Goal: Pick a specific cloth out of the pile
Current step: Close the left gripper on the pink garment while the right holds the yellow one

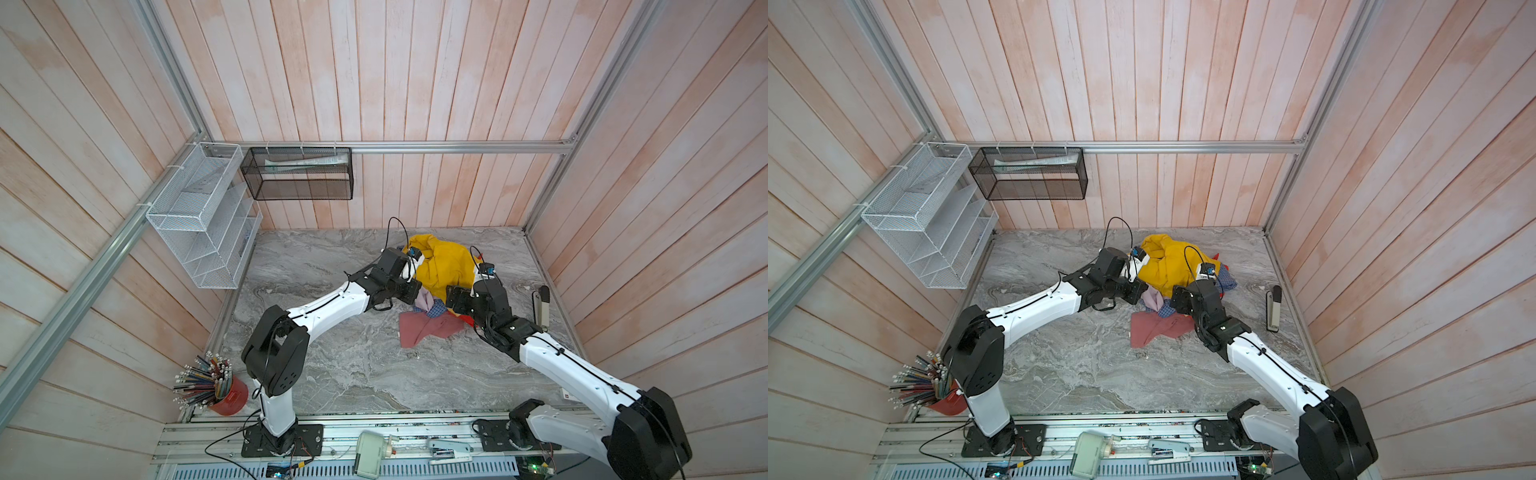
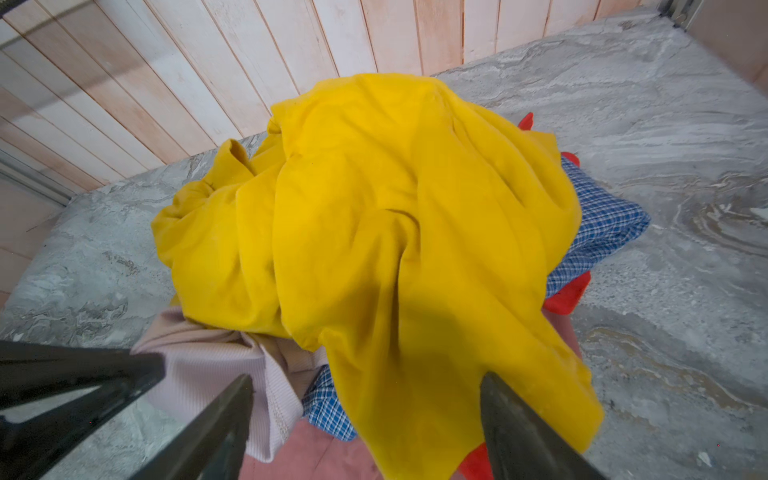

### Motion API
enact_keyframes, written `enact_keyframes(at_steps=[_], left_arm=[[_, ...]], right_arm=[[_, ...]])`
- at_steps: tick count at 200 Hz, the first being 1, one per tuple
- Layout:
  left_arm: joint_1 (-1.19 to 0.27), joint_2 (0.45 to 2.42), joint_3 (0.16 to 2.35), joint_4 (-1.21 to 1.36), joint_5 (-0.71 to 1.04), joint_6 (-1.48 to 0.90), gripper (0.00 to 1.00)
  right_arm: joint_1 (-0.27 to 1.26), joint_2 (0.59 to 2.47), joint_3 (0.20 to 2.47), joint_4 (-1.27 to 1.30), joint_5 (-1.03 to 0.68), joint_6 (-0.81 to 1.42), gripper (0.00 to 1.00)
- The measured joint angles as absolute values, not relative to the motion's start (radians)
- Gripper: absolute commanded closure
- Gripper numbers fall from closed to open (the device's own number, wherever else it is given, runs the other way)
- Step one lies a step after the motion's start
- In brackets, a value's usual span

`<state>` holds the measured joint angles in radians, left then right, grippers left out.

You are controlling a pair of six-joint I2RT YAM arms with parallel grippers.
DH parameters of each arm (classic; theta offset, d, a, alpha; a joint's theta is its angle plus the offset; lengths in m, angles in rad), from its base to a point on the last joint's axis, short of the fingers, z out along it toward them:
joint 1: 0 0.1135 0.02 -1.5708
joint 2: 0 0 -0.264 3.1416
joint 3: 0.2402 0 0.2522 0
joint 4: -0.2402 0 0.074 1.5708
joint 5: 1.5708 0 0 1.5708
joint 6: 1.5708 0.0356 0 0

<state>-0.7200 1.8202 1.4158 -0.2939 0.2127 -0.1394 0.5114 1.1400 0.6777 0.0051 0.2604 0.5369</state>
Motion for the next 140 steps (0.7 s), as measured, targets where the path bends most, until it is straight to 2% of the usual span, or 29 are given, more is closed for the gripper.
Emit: enact_keyframes(at_steps=[140], left_arm=[[-0.764,1.637,1.459,-0.382,0.088,-0.020,1.00]], right_arm=[[0.474,1.247,0.638,0.146,0.212,0.730,0.14]])
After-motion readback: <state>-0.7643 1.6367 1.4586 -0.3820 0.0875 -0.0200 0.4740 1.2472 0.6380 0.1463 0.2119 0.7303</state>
